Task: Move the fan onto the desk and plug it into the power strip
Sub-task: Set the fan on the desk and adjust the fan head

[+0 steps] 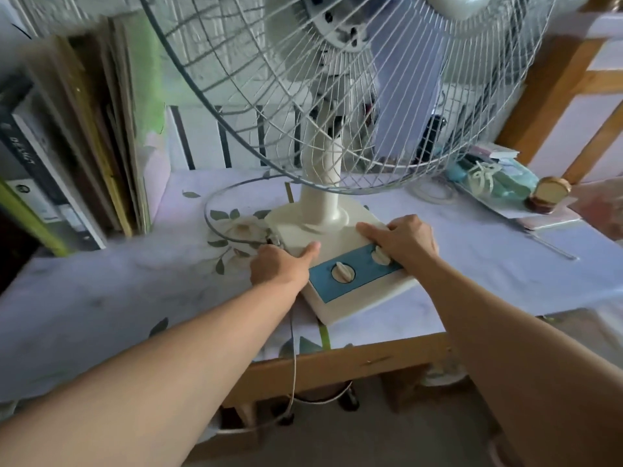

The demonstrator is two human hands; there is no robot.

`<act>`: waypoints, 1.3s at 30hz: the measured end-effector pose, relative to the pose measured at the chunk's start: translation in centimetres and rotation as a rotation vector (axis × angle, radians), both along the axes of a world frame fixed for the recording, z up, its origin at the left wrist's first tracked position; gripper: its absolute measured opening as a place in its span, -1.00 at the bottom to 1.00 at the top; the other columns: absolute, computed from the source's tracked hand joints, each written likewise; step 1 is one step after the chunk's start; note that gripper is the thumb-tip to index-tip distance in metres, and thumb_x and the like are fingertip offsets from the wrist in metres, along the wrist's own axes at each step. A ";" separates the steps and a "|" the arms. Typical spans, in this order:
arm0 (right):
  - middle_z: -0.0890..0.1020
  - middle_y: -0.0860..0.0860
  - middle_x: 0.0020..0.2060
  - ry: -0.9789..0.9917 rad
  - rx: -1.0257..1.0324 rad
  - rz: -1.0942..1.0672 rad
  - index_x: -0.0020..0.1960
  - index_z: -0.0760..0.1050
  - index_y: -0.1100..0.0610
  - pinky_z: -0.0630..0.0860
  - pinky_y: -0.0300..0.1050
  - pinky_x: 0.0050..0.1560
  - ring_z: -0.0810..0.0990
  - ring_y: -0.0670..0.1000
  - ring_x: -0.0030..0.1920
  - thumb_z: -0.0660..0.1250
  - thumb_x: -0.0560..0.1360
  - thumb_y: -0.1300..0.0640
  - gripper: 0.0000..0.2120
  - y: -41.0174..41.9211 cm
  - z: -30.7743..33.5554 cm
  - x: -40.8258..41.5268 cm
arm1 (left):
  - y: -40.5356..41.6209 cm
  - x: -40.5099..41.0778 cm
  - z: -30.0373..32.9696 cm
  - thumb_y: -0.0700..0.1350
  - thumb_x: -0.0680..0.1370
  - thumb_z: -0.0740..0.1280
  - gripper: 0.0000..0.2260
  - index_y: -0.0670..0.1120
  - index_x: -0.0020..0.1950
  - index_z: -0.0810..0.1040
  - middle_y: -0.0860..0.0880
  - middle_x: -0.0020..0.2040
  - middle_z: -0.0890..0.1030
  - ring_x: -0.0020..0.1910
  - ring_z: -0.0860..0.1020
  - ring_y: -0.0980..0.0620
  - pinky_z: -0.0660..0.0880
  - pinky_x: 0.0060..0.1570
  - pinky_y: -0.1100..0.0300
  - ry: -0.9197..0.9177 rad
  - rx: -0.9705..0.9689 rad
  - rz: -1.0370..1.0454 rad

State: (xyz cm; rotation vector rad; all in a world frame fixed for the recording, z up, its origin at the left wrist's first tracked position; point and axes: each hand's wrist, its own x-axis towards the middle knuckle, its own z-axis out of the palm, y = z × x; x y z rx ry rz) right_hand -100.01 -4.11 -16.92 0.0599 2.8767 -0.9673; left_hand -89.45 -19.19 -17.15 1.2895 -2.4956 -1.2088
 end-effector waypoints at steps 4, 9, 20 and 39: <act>0.58 0.08 -0.25 -0.026 0.004 0.040 -0.22 0.57 0.19 0.42 -0.11 -0.25 0.53 0.10 -0.22 0.35 0.28 -0.38 -0.42 0.5 0.2 -1.3 | 0.4 -0.2 0.2 0.29 0.37 0.37 -0.31 -0.27 0.20 0.49 -0.21 0.18 0.58 0.13 0.58 -0.19 0.55 0.02 0.03 0.014 0.027 -0.023; 0.55 0.07 -0.26 -0.039 0.002 0.043 -0.18 0.56 0.18 0.34 -0.16 -0.38 0.46 0.01 -0.34 0.34 0.29 -0.38 -0.42 0.2 0.1 -1.6 | 0.2 -0.2 0.3 0.29 0.34 0.40 -0.37 -0.22 0.11 0.53 -0.16 0.06 0.62 -0.01 0.62 -0.15 0.60 -0.04 0.03 0.038 0.099 -0.016; 0.34 0.19 0.29 0.029 0.048 -0.012 0.39 0.29 0.14 0.37 0.13 0.29 0.28 0.19 0.35 0.33 0.43 -0.18 -0.35 -1.4 2.0 4.6 | -1.9 3.1 3.9 -0.30 0.52 0.28 -0.83 -0.31 0.07 0.55 -0.10 -0.40 0.49 -0.53 0.51 0.00 0.36 -0.59 0.30 -0.090 0.310 -0.089; 0.32 0.21 0.32 -0.002 0.071 -0.049 0.40 0.24 0.17 0.20 0.11 0.38 0.20 0.23 0.36 0.36 0.40 -0.12 -0.31 -8.9 5.5 12.5 | -13.2 7.0 9.7 -0.05 0.56 0.24 -0.69 -0.05 0.28 0.51 -0.15 0.16 0.61 0.12 0.58 -0.16 0.54 0.08 0.08 -0.143 -0.214 -0.401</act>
